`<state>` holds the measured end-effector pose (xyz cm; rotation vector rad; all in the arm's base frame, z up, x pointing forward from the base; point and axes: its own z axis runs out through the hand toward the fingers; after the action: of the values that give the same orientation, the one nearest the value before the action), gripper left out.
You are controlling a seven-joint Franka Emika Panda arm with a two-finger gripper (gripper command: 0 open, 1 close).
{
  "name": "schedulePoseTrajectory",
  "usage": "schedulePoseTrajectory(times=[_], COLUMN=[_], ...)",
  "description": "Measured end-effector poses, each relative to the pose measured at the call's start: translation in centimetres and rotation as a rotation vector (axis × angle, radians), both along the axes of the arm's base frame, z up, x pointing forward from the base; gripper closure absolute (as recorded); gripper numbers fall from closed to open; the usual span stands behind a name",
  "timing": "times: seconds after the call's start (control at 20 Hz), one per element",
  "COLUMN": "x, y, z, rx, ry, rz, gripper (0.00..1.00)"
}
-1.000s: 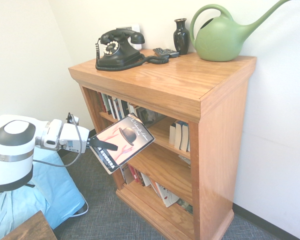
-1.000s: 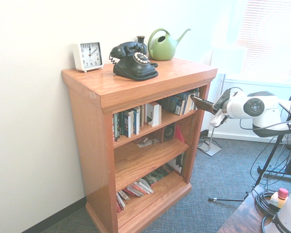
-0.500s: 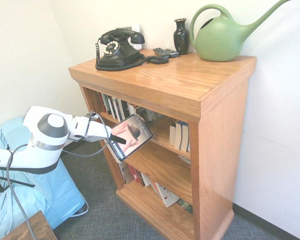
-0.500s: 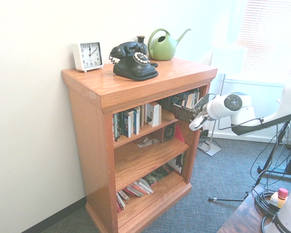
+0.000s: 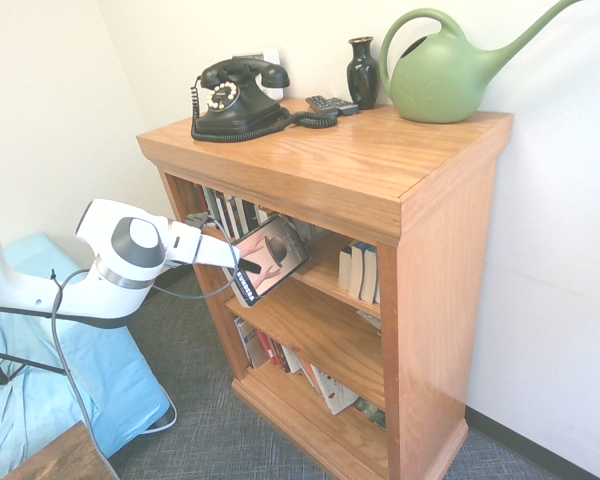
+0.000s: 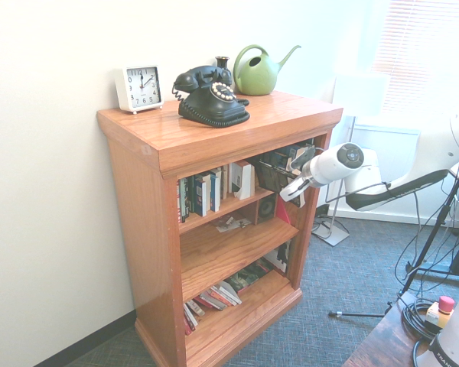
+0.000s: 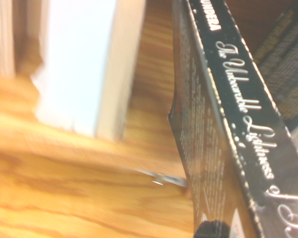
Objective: Organize the shelf
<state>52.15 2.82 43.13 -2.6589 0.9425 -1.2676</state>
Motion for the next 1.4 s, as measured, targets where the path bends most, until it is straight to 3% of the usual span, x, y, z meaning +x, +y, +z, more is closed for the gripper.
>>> schedulePoseTrajectory(times=[0.8, 1.05, 1.1, 1.4], x=[8.5, 9.4, 9.4, 9.4], y=[1.4, 1.9, 2.0, 2.2], z=[-1.1, -1.5, -1.5, -1.6], rx=[0.023, 0.025, 0.023, -0.007], ry=[-0.008, -0.008, -0.006, -0.002], rz=[-0.006, -0.016, -0.019, -0.009], gripper=[1.00, 1.00, 0.00, 0.00])
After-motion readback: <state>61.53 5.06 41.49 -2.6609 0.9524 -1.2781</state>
